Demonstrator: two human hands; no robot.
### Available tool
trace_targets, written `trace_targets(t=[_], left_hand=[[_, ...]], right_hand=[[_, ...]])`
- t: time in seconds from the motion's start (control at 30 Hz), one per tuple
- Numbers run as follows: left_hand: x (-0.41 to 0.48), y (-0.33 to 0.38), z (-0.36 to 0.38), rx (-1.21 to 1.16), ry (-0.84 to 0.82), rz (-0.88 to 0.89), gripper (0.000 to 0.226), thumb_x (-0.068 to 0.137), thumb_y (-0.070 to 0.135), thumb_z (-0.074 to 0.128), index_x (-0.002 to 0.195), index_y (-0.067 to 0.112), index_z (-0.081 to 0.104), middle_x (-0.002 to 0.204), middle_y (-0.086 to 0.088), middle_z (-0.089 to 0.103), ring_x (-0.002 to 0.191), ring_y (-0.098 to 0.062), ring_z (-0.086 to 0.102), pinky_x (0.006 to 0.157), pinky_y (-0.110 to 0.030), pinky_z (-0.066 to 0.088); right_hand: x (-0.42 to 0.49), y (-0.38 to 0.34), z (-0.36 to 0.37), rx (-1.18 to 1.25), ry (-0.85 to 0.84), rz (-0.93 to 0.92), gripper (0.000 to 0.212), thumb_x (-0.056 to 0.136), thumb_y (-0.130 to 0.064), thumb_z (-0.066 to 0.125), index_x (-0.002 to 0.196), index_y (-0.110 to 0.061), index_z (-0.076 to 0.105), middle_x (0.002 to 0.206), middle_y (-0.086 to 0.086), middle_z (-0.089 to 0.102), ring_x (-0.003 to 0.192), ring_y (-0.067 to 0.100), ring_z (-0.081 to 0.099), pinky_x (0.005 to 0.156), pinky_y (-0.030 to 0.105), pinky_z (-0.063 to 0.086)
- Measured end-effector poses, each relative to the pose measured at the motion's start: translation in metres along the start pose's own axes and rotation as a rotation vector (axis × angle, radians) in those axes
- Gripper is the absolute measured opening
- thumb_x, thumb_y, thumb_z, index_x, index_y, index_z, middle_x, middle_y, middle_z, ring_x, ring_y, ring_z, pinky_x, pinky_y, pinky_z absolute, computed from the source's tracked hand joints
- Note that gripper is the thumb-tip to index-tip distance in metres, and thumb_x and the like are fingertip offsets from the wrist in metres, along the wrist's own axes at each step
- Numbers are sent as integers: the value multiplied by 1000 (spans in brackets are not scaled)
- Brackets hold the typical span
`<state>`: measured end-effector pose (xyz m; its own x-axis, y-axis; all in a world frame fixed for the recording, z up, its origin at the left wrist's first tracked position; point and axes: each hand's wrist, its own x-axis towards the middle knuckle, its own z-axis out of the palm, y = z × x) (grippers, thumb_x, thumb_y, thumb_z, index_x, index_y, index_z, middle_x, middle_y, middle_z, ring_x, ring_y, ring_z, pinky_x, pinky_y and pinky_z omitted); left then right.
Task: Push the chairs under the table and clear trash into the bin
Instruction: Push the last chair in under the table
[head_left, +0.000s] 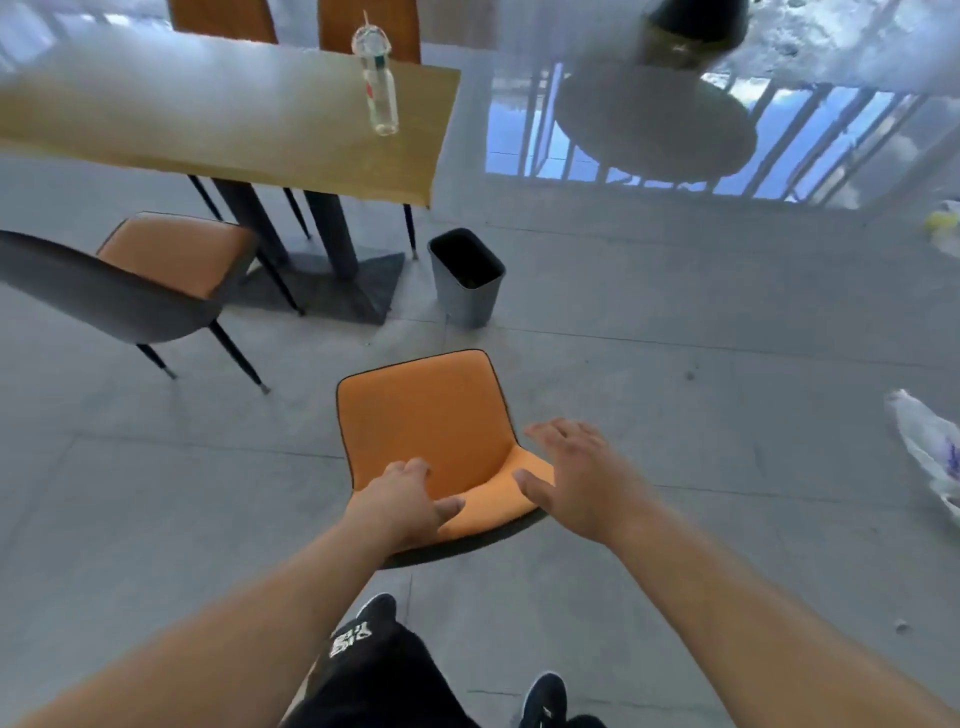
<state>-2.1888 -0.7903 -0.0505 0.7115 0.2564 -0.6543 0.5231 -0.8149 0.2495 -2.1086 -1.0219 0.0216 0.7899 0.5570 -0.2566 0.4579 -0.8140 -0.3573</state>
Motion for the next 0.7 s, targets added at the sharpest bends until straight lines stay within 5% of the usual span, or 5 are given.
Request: trace_targets(t=[0.17, 0.23, 0.4, 0.53, 0.7], left_hand=[[-41, -9, 36, 18, 41, -34, 69, 85, 85, 42, 130, 35, 55, 122, 5, 63, 104, -21, 60, 91, -47, 54], [-50, -14, 42, 37, 45, -71, 72, 82, 91, 37, 132, 42, 53, 122, 8, 62, 109, -21, 57, 95, -53, 50], [-51, -15, 56, 50, 20, -74, 73, 83, 75, 62, 145, 42, 44, 132, 4, 54, 122, -24, 47, 98, -49, 51], [-39, -29, 56, 25, 106, -42, 56, 89, 49, 67, 142, 40, 49, 126, 6, 58, 116, -20, 52, 95, -46, 54], [-18, -48, 36, 41, 143, -41, 54, 85, 49, 70, 137, 41, 55, 120, 8, 63, 109, -20, 58, 86, -40, 56]], right_hand=[[2, 15, 45, -49, -270, -99, 71, 96, -67, 48, 155, -30, 38, 156, -3, 44, 141, 24, 37, 115, 44, 36], [0, 16, 65, -74, -358, -122, 70, 93, -67, 52, 153, -33, 40, 152, -6, 45, 139, 24, 35, 113, 45, 38], [6, 22, 89, -138, -345, -135, 58, 96, -45, 58, 150, -41, 40, 146, -13, 48, 137, 20, 35, 104, 45, 48], [29, 16, 92, -230, -374, -146, 55, 95, -44, 61, 147, -42, 42, 140, -12, 52, 128, 23, 42, 94, 46, 53], [59, 4, 93, -261, -412, -157, 55, 95, -45, 62, 146, -41, 43, 139, -9, 53, 124, 26, 47, 97, 47, 52]])
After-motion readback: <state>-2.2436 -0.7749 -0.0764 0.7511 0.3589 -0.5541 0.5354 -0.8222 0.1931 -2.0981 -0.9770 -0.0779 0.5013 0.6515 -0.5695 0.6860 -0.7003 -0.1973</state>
